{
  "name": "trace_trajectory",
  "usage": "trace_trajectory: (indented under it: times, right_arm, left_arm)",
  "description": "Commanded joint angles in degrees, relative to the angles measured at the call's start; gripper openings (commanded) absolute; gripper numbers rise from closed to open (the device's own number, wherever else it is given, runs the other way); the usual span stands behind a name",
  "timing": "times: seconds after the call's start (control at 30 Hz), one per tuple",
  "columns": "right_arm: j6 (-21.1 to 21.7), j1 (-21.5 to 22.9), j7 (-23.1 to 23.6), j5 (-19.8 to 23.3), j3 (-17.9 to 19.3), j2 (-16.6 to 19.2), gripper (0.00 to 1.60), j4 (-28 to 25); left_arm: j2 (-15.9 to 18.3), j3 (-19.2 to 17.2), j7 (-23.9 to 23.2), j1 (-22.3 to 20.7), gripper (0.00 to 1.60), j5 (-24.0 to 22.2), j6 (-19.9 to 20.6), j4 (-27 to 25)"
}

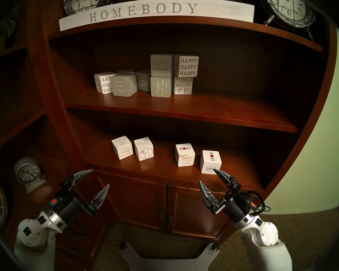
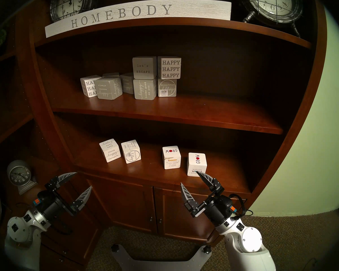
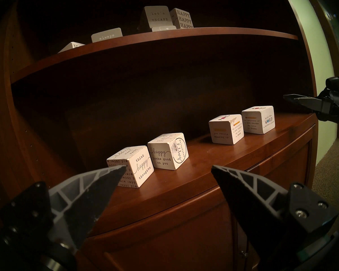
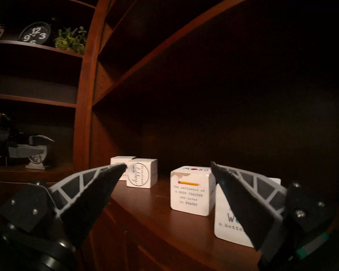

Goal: Stack four cubes vertically into two groups

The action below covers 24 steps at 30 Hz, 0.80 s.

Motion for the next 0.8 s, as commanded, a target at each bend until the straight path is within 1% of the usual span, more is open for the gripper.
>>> trace_trajectory:
  times: [0.0, 0.03, 0.1, 0.13, 0.17, 0.2, 0.23, 0.27, 0.3, 0.4, 0.43, 0.47, 0.5, 0.53, 0.57, 0.6, 0.73, 0.77]
  right_arm:
    - [2.5, 2.7, -7.2, -3.6, 0.4, -6.7, 1.6, -1.7]
    - [2.6, 2.8, -8.5, -4.4, 0.6, -7.7, 1.6, -1.8]
    - [3.7, 3.1, -9.8, -5.6, 0.7, -8.1, 1.6, -2.1]
    - [4.2, 3.0, -11.9, -7.0, 1.1, -9.6, 1.6, -2.5]
    - [4.9, 3.4, -12.3, -7.6, 1.3, -9.6, 1.6, -2.5]
    - [5.5, 3.6, -13.5, -8.7, 1.5, -10.5, 1.6, -2.7]
    - [5.5, 3.6, -13.5, -8.7, 1.5, -10.5, 1.6, -2.7]
    - [6.1, 3.8, -14.7, -9.4, 1.7, -11.2, 1.6, -2.7]
    - [7.7, 4.1, -17.5, -11.6, 1.8, -12.2, 1.6, -3.1]
    - [8.7, 4.4, -18.7, -12.4, 1.7, -11.7, 1.6, -3.5]
    - [9.4, 4.4, -20.5, -13.6, 1.4, -12.2, 1.6, -4.0]
    - [10.1, 4.1, -24.8, -15.6, 0.8, -14.0, 1.6, -4.9]
    - [10.6, 4.3, -23.1, -14.9, 0.8, -12.4, 1.6, -4.9]
    - [11.3, 4.2, -25.0, -15.9, 0.2, -12.7, 1.6, -5.4]
    - [11.8, 4.2, -25.1, -15.9, -0.1, -12.2, 1.6, -5.6]
    - [12.1, 4.2, -26.1, -16.4, -0.6, -12.2, 1.6, -5.8]
    - [13.8, 4.1, -31.7, -18.5, -2.9, -12.3, 1.6, -7.1]
    - [14.1, 4.2, -31.1, -18.5, -2.8, -11.8, 1.6, -7.1]
  left_arm:
    - [0.0, 0.0, -0.1, -0.1, 1.6, -0.1, -0.1, -0.7]
    - [0.1, 0.0, -0.1, -0.1, 1.6, -0.1, -0.1, -0.7]
    - [0.0, 0.0, -0.1, -0.1, 1.6, -0.1, -0.1, -0.7]
    - [0.0, 0.0, -0.1, -0.1, 1.6, -0.1, -0.1, -0.7]
    - [0.0, 0.0, -0.1, -0.1, 1.6, -0.1, -0.1, -0.7]
    - [0.0, 0.0, -0.1, -0.1, 1.6, -0.1, -0.1, -0.7]
    - [0.0, 0.0, -0.1, -0.1, 1.6, -0.1, -0.1, -0.7]
    - [0.0, 0.0, -0.1, -0.1, 1.6, -0.1, -0.1, -0.7]
    - [0.0, 0.0, -0.1, -0.1, 1.6, -0.1, -0.1, -0.7]
    - [0.0, 0.0, -0.1, -0.1, 1.6, -0.1, -0.1, -0.7]
    - [0.0, 0.0, -0.1, -0.1, 1.6, -0.1, -0.1, -0.7]
    - [0.0, 0.0, -0.1, -0.1, 1.6, -0.1, -0.1, -0.7]
    - [0.0, 0.0, -0.1, -0.1, 1.6, -0.1, -0.1, -0.7]
    - [0.0, 0.0, -0.1, -0.1, 1.6, -0.1, -0.1, -0.7]
    - [0.0, 0.0, -0.1, -0.1, 1.6, -0.1, -0.1, -0.8]
    - [0.0, 0.0, -0.1, -0.1, 1.6, -0.1, -0.1, -0.8]
    - [0.0, 0.0, -0.1, -0.1, 1.6, -0.1, -0.1, -0.8]
    - [0.0, 0.0, -0.1, -0.1, 1.6, -0.1, -0.1, -0.8]
